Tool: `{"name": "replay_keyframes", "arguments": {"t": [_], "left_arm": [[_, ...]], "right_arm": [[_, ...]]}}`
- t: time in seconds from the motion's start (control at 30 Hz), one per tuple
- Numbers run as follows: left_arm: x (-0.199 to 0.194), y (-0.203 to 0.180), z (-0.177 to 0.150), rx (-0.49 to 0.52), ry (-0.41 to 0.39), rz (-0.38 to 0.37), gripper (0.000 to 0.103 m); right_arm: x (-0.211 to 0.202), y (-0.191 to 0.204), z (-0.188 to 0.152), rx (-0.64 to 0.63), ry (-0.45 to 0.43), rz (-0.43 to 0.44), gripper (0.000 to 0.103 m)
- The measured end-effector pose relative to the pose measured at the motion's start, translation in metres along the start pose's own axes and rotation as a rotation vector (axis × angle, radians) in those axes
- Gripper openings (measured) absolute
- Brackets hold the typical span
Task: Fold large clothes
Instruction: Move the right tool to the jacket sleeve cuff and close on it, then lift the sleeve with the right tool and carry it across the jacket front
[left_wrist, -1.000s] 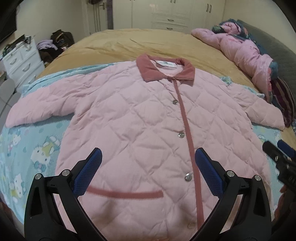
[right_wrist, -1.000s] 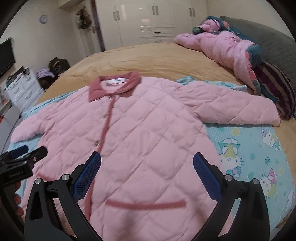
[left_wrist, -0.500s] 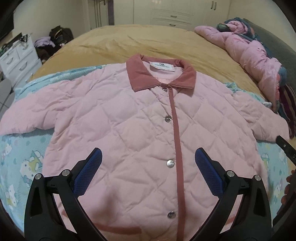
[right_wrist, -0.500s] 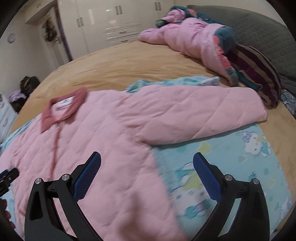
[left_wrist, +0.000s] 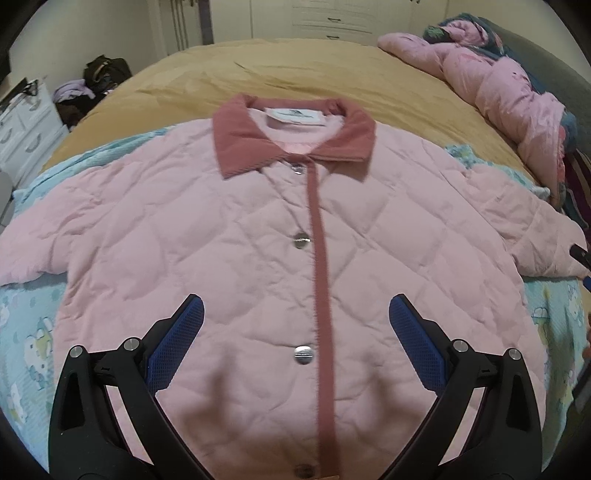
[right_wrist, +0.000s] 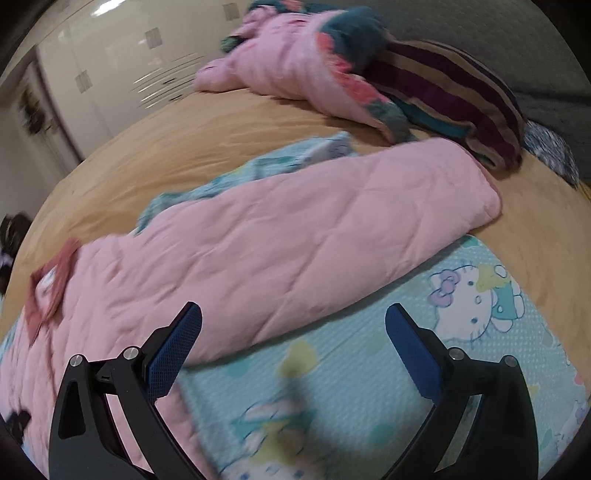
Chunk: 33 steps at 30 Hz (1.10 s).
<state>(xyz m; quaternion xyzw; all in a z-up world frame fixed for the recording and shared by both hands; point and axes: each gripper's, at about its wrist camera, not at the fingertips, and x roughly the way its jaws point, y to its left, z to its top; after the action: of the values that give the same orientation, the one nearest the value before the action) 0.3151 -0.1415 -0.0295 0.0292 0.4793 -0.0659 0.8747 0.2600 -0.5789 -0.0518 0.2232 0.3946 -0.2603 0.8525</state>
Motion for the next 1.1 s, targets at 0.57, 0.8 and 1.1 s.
{"name": "replay_keyframes", "arguments": {"t": [0.57,0.8,1.1], "left_arm": [[0.003,0.001,0.017,0.017,-0.010,0.039,0.094],[-0.003,0.016,0.020,-0.023,-0.014,0.042,0.094],[-0.035,0.023,0.040,-0.059,-0.061,0.041,0.094]], "right_arm": [[0.095,-0.114,0.041,0.470,0.060,0.053,0.099],[0.090,-0.140,0.045,0.579,-0.017,0.122,0.046],[0.016,-0.101,0.085,0.380,-0.192,0.250,0.017]]}}
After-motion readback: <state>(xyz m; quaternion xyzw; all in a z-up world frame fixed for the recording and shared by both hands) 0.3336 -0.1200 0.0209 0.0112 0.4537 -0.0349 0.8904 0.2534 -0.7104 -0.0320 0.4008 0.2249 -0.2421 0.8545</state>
